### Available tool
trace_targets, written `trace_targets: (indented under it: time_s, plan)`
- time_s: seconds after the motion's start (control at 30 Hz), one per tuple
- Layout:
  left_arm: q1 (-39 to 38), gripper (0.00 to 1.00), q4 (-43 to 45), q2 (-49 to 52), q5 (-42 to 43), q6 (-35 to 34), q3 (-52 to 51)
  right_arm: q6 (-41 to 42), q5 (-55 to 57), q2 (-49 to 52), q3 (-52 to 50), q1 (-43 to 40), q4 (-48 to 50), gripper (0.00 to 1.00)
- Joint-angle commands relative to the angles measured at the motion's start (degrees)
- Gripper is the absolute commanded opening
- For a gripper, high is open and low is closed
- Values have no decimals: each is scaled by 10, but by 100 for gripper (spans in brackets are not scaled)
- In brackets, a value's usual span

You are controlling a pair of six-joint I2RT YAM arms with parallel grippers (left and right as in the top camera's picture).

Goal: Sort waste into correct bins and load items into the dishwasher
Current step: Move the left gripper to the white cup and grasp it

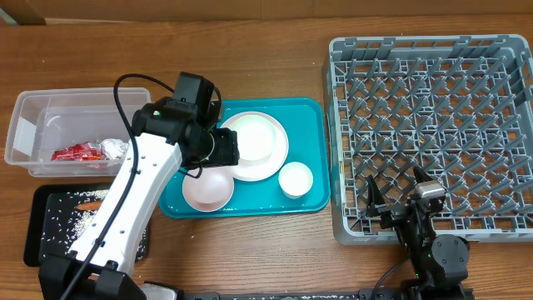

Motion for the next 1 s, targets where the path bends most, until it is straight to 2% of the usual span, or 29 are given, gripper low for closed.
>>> trace_targets:
  time_s: [0.0,0.17,0.27,0.43,0.5,0.53,0.73,0.8,0.97]
  plan:
    - [-5,82,-2,-7,-37,-6,9,-2,-2,-5,1,3,3,100]
    - [-1,75,-8,-7,-37,-6,10,-2,-2,-5,1,3,3,100]
    - [17,58,-15,-9,-34,-6,18,-2,-2,-5,1,3,3,100]
    - [96,58,-45,-31,-15,16,90,-2,-3,-5,1,3,8,100]
    - [141,58,-57,-47,39,30,131,-2,-3,-5,1,3,3,100]
    - [174,59,-59,-60,97,34,155,-2,-4,-5,1,3,3,100]
    - [273,65,-77,-100,294,66,183,2,-24,-5,1,3,3,100]
    - [289,69,-109,-105,317,93,183,25,-26,-5,1,3,3,100]
    - [273,66,-184,-104,403,207,171,127,-54,-4,6,3,5,100]
